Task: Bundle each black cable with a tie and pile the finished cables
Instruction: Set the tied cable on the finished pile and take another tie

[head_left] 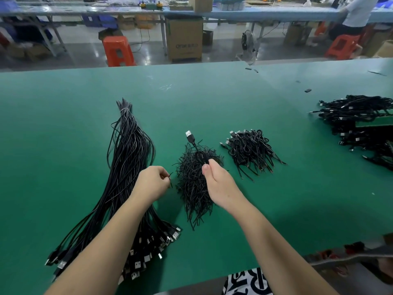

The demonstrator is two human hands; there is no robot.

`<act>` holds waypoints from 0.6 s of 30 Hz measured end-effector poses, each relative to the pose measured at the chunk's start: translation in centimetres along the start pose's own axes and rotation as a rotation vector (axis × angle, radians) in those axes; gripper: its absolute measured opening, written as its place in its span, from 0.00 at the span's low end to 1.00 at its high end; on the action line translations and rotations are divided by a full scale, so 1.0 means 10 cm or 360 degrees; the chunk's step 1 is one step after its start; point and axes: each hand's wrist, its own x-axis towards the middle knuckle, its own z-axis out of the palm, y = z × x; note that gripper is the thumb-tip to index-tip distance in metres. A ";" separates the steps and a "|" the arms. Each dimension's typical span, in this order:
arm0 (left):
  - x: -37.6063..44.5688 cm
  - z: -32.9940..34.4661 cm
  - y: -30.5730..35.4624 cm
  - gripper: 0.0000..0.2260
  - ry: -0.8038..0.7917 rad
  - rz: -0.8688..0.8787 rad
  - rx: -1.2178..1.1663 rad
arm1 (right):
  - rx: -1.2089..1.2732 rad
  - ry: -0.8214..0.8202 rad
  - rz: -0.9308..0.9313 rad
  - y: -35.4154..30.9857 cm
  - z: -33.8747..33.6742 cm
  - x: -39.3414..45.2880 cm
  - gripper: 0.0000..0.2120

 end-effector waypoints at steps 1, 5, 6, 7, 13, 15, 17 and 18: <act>-0.02 -0.03 0.00 0.05 0.0070 0.0000 -0.0003 | 0.0020 -0.0021 -0.0015 -0.02 0.00 -0.01 0.15; -0.10 -0.14 0.04 0.05 0.0316 0.0055 -0.0096 | 0.0146 -0.0087 -0.0126 -0.12 0.01 -0.06 0.17; -0.11 -0.16 0.07 0.05 0.0359 0.0080 -0.0147 | 0.0150 -0.0096 -0.0157 -0.15 0.02 -0.08 0.19; -0.12 -0.18 0.10 0.05 0.0390 0.0107 -0.0193 | 0.0148 -0.0101 -0.0177 -0.17 0.03 -0.10 0.21; -0.20 -0.13 0.23 0.04 0.0396 0.0342 -0.0107 | 0.0116 -0.0072 -0.0191 -0.21 0.07 -0.11 0.15; -0.23 -0.10 0.24 0.05 0.0419 0.0401 -0.0229 | 0.0131 -0.0063 -0.0170 -0.19 0.08 -0.10 0.15; -0.24 -0.10 0.26 0.08 0.0418 0.0368 -0.0506 | 0.0158 -0.0091 -0.0216 -0.19 0.08 -0.12 0.13; -0.24 -0.11 0.27 0.09 0.0401 0.0324 -0.0655 | 0.0161 -0.0128 -0.0246 -0.20 0.09 -0.14 0.12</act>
